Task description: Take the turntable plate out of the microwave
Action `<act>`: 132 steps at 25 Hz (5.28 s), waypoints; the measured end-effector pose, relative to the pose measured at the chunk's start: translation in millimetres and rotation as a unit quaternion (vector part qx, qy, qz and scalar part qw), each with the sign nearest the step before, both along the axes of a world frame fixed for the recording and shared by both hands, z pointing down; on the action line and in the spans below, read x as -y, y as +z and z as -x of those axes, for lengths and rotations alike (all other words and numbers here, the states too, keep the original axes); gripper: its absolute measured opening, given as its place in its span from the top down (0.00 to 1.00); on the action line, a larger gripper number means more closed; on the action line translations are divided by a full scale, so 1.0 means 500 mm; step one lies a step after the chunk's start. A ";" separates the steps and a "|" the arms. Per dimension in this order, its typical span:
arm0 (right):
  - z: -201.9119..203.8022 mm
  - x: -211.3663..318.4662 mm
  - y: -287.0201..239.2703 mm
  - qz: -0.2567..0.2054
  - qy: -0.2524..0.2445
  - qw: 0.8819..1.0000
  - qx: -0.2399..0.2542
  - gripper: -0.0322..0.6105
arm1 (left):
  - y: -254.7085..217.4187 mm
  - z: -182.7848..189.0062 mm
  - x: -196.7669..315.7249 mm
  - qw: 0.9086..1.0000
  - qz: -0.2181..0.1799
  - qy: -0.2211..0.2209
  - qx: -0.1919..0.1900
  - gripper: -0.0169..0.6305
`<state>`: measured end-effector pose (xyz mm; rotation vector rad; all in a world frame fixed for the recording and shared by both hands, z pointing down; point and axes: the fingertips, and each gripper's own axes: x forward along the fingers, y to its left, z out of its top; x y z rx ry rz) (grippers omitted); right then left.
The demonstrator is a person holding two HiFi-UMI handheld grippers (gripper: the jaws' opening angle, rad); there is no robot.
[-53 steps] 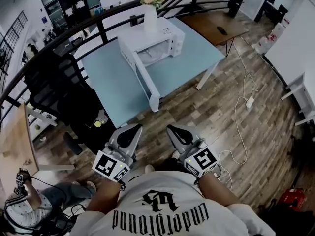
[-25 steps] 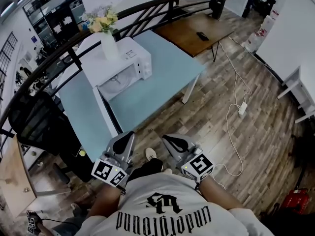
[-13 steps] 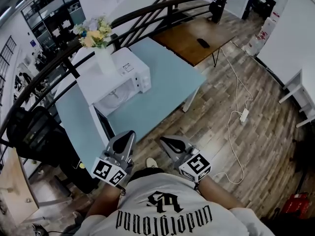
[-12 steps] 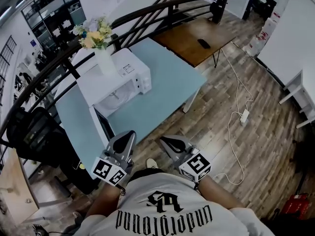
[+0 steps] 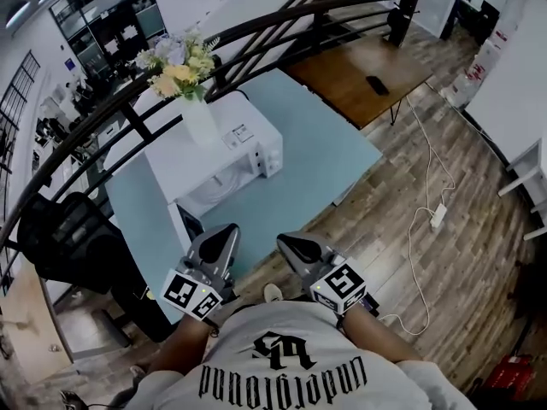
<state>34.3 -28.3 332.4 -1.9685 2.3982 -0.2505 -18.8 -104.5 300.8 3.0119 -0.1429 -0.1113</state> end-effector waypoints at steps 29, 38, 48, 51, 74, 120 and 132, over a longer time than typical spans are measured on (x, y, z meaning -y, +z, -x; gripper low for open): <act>-0.138 0.218 -0.028 -0.004 -0.282 0.959 0.004 0.95 | 0.004 -0.093 0.125 0.962 -0.004 -0.271 -0.012 0.90; -0.144 0.263 0.022 0.015 -0.330 0.944 0.022 0.95 | 0.032 -0.092 0.143 0.945 -0.005 -0.327 -0.001 0.90; -0.110 0.347 0.113 0.068 -0.344 0.936 0.016 0.95 | 0.105 -0.029 0.213 0.925 0.033 -0.378 0.000 0.90; -0.101 0.365 0.158 0.095 -0.344 0.934 0.023 0.94 | 0.138 -0.020 0.232 0.922 0.039 -0.386 0.008 0.90; -0.065 0.523 0.507 0.270 -0.252 0.906 0.205 0.76 | 0.393 0.002 0.381 0.912 0.075 -0.400 0.045 0.90; -0.081 0.626 0.732 0.348 -0.072 0.800 0.484 0.85 | 0.637 0.022 0.418 0.884 0.209 -0.413 0.066 0.89; -0.099 0.570 0.727 0.345 -0.073 0.794 0.496 0.87 | 0.727 0.013 0.380 0.838 0.379 -0.393 -0.003 0.73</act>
